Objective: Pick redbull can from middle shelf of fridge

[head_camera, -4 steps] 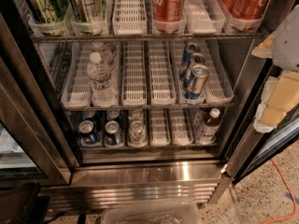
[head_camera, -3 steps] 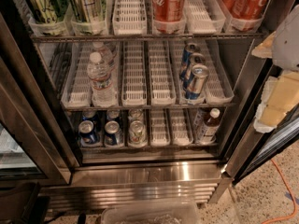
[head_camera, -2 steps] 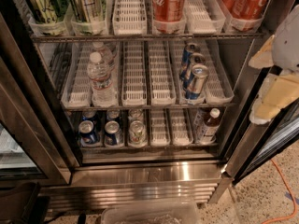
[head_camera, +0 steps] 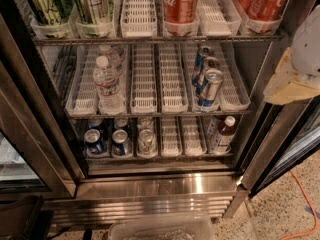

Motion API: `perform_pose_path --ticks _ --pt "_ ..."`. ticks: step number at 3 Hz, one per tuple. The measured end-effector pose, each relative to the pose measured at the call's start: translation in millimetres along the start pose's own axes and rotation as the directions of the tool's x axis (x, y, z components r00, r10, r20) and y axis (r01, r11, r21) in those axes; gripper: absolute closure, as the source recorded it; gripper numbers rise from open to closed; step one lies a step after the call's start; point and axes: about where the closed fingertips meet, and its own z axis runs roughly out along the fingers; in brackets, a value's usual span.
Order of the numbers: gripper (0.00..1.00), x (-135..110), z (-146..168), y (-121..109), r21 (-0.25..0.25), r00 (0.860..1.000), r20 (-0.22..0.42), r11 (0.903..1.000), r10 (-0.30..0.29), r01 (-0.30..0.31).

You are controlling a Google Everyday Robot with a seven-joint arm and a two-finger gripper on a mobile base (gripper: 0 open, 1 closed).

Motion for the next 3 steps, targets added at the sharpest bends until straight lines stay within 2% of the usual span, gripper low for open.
perform_pose_path --ticks 1,3 --pt "0.63 0.0 0.0 0.0 0.0 1.0 0.0 1.0 0.0 0.0" --pt "0.16 0.0 0.0 0.0 0.0 1.0 0.0 1.0 0.0 0.0"
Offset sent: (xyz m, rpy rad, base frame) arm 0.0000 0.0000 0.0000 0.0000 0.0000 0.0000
